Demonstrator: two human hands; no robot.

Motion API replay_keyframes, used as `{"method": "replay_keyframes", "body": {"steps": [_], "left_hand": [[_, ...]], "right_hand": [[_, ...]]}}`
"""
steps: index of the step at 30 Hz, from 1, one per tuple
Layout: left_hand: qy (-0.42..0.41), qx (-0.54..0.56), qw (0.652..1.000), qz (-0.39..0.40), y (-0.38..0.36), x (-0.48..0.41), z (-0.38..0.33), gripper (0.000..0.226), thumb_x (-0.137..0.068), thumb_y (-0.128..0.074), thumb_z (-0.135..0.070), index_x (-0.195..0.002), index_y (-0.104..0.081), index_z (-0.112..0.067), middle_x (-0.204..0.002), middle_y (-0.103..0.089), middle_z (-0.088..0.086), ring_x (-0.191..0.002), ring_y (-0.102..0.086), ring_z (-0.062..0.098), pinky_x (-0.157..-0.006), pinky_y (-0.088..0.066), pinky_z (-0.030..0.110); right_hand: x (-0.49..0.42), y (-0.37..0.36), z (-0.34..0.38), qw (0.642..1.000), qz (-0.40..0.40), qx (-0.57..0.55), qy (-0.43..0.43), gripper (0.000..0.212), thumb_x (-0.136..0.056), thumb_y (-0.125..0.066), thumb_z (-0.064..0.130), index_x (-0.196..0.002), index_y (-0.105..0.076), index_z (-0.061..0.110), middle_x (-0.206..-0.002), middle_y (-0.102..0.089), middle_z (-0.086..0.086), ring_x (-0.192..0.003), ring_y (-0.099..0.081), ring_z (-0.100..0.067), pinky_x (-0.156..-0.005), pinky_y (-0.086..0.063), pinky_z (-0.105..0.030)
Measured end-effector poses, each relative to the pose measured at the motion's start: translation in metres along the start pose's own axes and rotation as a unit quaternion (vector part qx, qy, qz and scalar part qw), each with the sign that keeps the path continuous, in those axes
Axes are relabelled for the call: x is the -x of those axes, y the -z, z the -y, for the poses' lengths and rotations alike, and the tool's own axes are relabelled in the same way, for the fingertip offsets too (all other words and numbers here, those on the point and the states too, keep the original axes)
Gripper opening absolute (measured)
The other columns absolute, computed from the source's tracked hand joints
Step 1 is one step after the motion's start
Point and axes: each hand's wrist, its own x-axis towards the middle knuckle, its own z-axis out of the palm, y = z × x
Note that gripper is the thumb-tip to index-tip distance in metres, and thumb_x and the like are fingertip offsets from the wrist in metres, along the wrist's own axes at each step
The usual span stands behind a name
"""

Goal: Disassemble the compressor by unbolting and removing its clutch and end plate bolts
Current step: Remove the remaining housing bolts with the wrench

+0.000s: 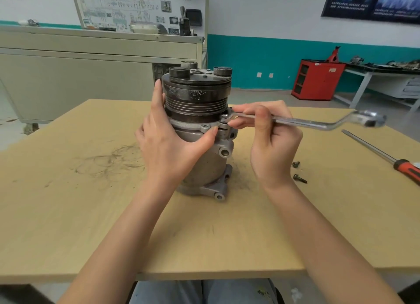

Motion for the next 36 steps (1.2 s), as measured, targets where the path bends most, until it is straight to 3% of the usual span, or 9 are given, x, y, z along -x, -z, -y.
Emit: {"method": "replay_keyframes", "body": {"steps": [5, 9, 12, 15, 19, 23, 28, 32, 36], "left_hand": [[0.002, 0.001, 1.000, -0.002, 0.000, 0.000, -0.001, 0.113, -0.058, -0.052, -0.070, -0.153, -0.017, -0.019, -0.140, -0.050, -0.004, -0.128, -0.048, 0.022, -0.104, -0.026, 0.038], [0.007, 0.000, 1.000, -0.002, -0.001, 0.001, 0.000, 0.113, -0.057, -0.052, -0.070, -0.153, -0.017, -0.020, -0.140, -0.049, -0.005, -0.128, -0.048, 0.021, -0.103, -0.026, 0.037], [0.005, 0.001, 1.000, -0.002, -0.001, 0.001, -0.001, 0.113, -0.057, -0.053, -0.070, -0.152, -0.018, -0.020, -0.139, -0.050, -0.005, -0.126, -0.049, 0.021, -0.101, -0.026, 0.036], [0.002, -0.001, 1.000, -0.003, -0.001, 0.001, 0.000, 0.113, -0.058, -0.052, -0.071, -0.152, -0.018, -0.019, -0.139, -0.050, -0.004, -0.126, -0.049, 0.021, -0.101, -0.026, 0.035], [-0.002, -0.007, 1.000, -0.004, -0.001, 0.000, 0.001, 0.113, -0.058, -0.052, -0.072, -0.152, -0.020, -0.018, -0.139, -0.051, -0.002, -0.126, -0.050, 0.022, -0.098, -0.026, 0.034], [-0.005, -0.008, 1.000, -0.006, -0.001, 0.000, 0.001, 0.113, -0.059, -0.052, -0.071, -0.152, -0.020, -0.017, -0.140, -0.050, -0.001, -0.127, -0.049, 0.022, -0.101, -0.027, 0.036], [-0.004, -0.007, 1.000, -0.006, -0.001, 0.000, 0.001, 0.113, -0.059, -0.052, -0.070, -0.152, -0.020, -0.017, -0.141, -0.049, -0.001, -0.127, -0.048, 0.022, -0.097, -0.024, 0.031], [0.002, -0.004, 1.000, -0.002, -0.001, 0.001, 0.000, 0.113, -0.058, -0.052, -0.071, -0.152, -0.019, -0.019, -0.141, -0.049, -0.003, -0.128, -0.048, 0.021, -0.103, -0.026, 0.036], [0.003, 0.000, 1.000, -0.005, -0.002, 0.000, 0.000, 0.113, -0.058, -0.053, -0.071, -0.152, -0.018, -0.019, -0.139, -0.049, -0.006, -0.127, -0.048, 0.018, -0.104, -0.025, 0.036]], "right_hand": [[-0.002, 0.001, -0.009, 0.988, -0.024, -0.096, -0.120, 0.028, -0.101, -0.036, 0.029, -0.083, -0.054, 0.018, -0.078, -0.070, 0.004, -0.063, -0.069, -0.015, -0.060, -0.055, -0.028], [-0.019, 0.003, -0.024, 0.852, -0.023, -0.326, -0.409, 0.036, -0.104, -0.030, 0.024, -0.081, -0.053, 0.008, -0.072, -0.071, -0.005, -0.056, -0.064, -0.012, -0.055, -0.053, -0.021], [-0.024, 0.005, -0.028, 0.783, -0.036, -0.392, -0.482, 0.036, -0.103, -0.033, 0.027, -0.080, -0.053, 0.009, -0.072, -0.071, -0.007, -0.056, -0.064, -0.009, -0.054, -0.052, -0.018], [-0.024, 0.010, -0.020, 0.854, -0.091, -0.316, -0.403, 0.040, -0.102, -0.039, 0.031, -0.077, -0.059, 0.007, -0.069, -0.071, -0.009, -0.054, -0.066, -0.012, -0.051, -0.052, -0.019], [-0.012, 0.009, -0.003, 0.981, -0.053, -0.094, -0.162, 0.034, -0.098, -0.044, 0.027, -0.086, -0.066, 0.004, -0.073, -0.072, -0.003, -0.065, -0.071, -0.020, -0.060, -0.057, -0.028], [-0.004, 0.003, 0.001, 0.999, 0.000, -0.010, -0.045, 0.021, -0.097, -0.049, 0.030, -0.094, -0.063, 0.014, -0.079, -0.068, 0.002, -0.070, -0.071, -0.021, -0.063, -0.057, -0.047], [0.002, 0.003, -0.003, 0.998, 0.045, 0.008, 0.042, 0.028, -0.098, -0.044, 0.033, -0.097, -0.061, 0.010, -0.083, -0.066, -0.005, -0.070, -0.069, -0.019, -0.061, -0.056, -0.044], [-0.004, 0.002, -0.009, 0.985, -0.010, -0.107, -0.133, 0.030, -0.101, -0.040, 0.029, -0.082, -0.057, 0.014, -0.078, -0.071, 0.004, -0.064, -0.069, -0.015, -0.062, -0.055, -0.029], [-0.022, 0.001, -0.025, 0.866, -0.029, -0.286, -0.409, 0.037, -0.103, -0.034, 0.024, -0.079, -0.056, 0.006, -0.068, -0.071, -0.005, -0.057, -0.066, -0.013, -0.057, -0.054, -0.022]]}}
